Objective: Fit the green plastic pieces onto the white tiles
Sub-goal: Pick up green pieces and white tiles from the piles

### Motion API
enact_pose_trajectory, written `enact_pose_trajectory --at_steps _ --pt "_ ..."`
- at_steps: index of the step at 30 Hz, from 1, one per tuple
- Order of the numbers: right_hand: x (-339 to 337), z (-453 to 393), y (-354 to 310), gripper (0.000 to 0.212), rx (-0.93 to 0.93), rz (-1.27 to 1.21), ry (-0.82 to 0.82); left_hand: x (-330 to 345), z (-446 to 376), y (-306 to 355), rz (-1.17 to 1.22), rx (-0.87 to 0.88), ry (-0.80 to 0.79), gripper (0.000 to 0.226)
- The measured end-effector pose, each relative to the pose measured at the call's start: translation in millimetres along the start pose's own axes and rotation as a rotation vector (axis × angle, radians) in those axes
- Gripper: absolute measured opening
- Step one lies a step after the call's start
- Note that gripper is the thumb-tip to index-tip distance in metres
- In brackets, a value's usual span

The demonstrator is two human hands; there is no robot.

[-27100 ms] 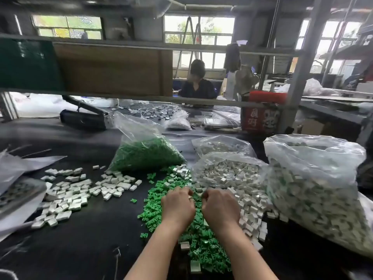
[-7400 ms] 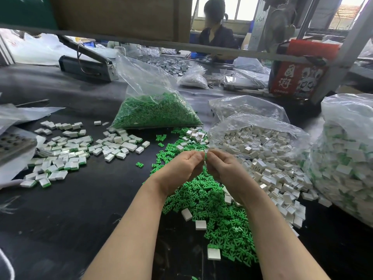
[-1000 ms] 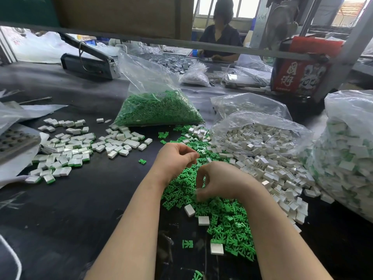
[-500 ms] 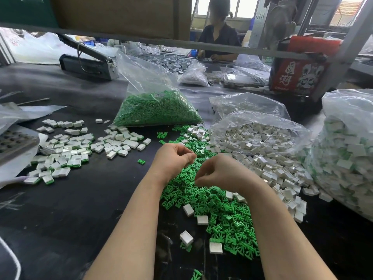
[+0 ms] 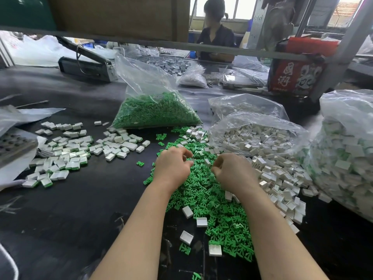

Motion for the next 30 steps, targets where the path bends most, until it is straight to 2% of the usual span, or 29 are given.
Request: enact_pose_trajectory --at_steps 3,5,7,9,11,13,17,22,24,25,28,30 --pt "-18 -2 16 0.025 0.094 0.091 0.172 12 0 8 -0.098 0.081 -0.038 0.029" --pt "-18 0 28 0.037 0.175 0.243 0.146 24 2 16 -0.13 0.156 -0.103 0.039" --pt "-9 2 38 0.046 0.259 0.281 0.058 38 6 22 -0.133 0.203 -0.183 0.046" --pt "-1 2 42 0.043 0.283 0.254 0.022 51 11 23 -0.165 0.224 -0.267 0.047" --pt "-3 0 38 0.033 0.235 0.225 0.062 57 13 23 -0.194 0.234 -0.306 0.045" --pt "-6 -2 31 0.028 0.161 0.241 0.108 51 13 25 -0.158 0.225 -0.255 0.038" --pt "-6 -5 23 0.023 0.076 0.181 0.172 29 10 32 -0.152 0.235 -0.04 0.011" --pt "-19 -1 13 0.021 -0.002 0.064 0.308 25 11 33 -0.209 0.221 0.068 0.007" --pt "-22 -2 11 0.021 -0.026 -0.082 0.326 21 10 35 -0.106 0.212 0.107 0.008" --pt "-23 -2 9 0.021 -0.051 -0.16 0.34 19 9 35 0.037 0.187 0.094 0.011" --pt "-32 3 -7 0.022 -0.176 -0.27 0.424 23 5 34 0.534 0.041 -0.046 0.02" --pt "-37 7 -16 0.023 -0.249 -0.322 0.465 25 5 31 0.648 -0.023 -0.064 0.012"
Point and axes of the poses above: each hand's wrist, its own z-axis away from the middle knuckle, its own x-axis out of the palm, y = z × x, the point moved 9 cm from there along -z, towards the middle knuckle, and after that the axes turned 4 degrees about y, right-handed, at the moved point
